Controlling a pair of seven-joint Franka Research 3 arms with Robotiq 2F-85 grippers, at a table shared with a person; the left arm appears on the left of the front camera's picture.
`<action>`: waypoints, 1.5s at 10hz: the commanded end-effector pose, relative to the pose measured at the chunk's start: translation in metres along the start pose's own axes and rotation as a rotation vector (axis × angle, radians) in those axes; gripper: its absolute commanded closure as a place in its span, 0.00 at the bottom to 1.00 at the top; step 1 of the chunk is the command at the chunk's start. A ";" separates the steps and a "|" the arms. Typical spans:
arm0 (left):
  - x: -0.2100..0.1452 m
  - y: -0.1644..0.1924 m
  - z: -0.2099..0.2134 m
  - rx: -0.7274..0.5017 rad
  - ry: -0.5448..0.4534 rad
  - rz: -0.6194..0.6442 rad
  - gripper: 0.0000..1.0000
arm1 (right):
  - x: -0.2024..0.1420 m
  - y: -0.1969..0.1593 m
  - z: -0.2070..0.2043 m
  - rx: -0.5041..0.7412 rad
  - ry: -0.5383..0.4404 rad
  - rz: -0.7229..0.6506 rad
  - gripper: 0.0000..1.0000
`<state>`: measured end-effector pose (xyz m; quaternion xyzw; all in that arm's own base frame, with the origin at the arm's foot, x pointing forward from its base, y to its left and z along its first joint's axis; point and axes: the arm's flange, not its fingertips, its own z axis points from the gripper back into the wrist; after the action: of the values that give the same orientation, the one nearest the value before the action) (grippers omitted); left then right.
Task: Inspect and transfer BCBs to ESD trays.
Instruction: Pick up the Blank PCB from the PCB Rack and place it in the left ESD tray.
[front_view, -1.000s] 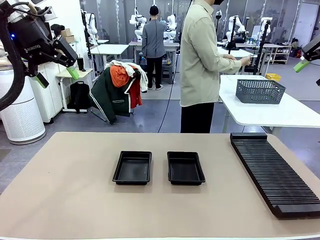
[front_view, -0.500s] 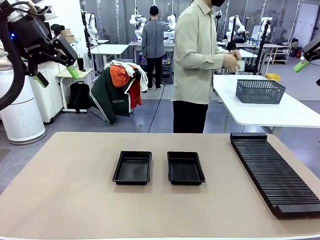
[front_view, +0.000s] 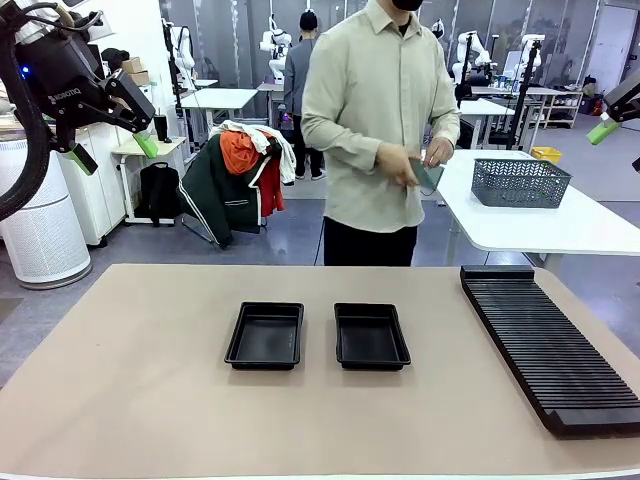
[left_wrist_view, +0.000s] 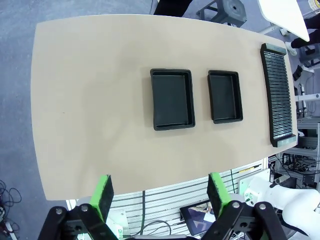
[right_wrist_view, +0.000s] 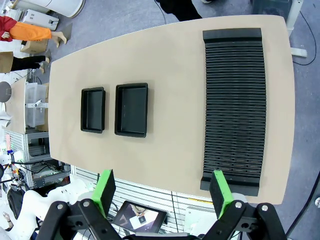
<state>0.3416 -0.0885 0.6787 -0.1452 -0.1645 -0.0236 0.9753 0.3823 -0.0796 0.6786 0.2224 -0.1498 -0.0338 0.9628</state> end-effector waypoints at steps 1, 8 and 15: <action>-0.001 0.000 0.001 -0.008 -0.004 0.001 0.00 | 0.000 0.000 0.000 0.010 -0.002 0.003 0.00; -0.001 0.000 0.001 -0.008 -0.004 0.001 0.00 | 0.000 0.000 0.000 0.010 -0.002 0.003 0.00; -0.001 0.000 0.001 -0.008 -0.004 0.001 0.00 | 0.000 0.000 0.000 0.010 -0.002 0.003 0.00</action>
<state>0.3416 -0.0885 0.6787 -0.1452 -0.1646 -0.0235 0.9753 0.3823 -0.0796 0.6786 0.2224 -0.1498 -0.0338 0.9628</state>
